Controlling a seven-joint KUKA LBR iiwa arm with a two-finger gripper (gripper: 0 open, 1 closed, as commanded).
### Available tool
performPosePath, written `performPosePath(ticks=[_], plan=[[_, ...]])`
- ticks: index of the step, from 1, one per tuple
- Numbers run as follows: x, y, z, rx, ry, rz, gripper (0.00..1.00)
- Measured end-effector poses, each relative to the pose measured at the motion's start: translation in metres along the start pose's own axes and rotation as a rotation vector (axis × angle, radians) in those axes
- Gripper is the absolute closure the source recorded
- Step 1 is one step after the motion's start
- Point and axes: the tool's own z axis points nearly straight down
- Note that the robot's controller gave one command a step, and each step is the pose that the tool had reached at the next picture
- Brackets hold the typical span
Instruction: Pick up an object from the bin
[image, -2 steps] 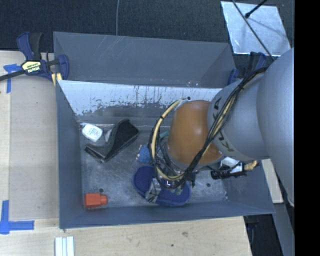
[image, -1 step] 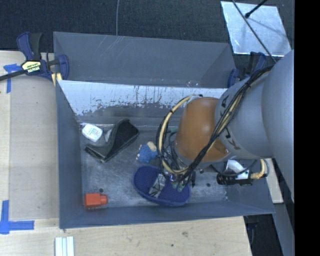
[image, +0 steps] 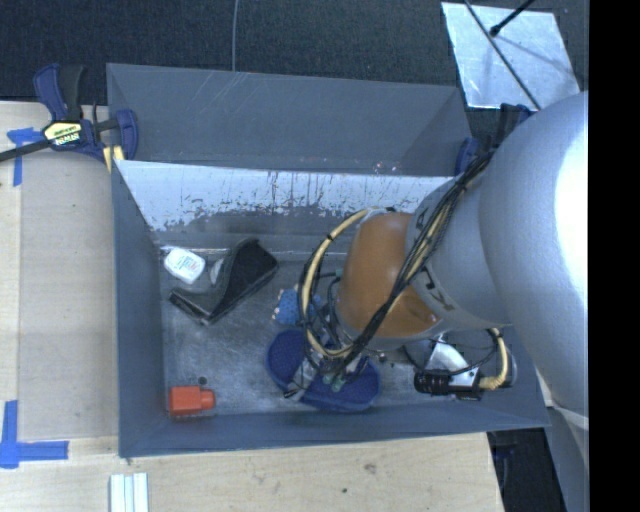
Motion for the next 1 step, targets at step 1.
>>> performPosePath(ticks=[1], plan=[[-0.0002,-0.0002,-0.0005,0.000,0.000,-0.001,0.00]])
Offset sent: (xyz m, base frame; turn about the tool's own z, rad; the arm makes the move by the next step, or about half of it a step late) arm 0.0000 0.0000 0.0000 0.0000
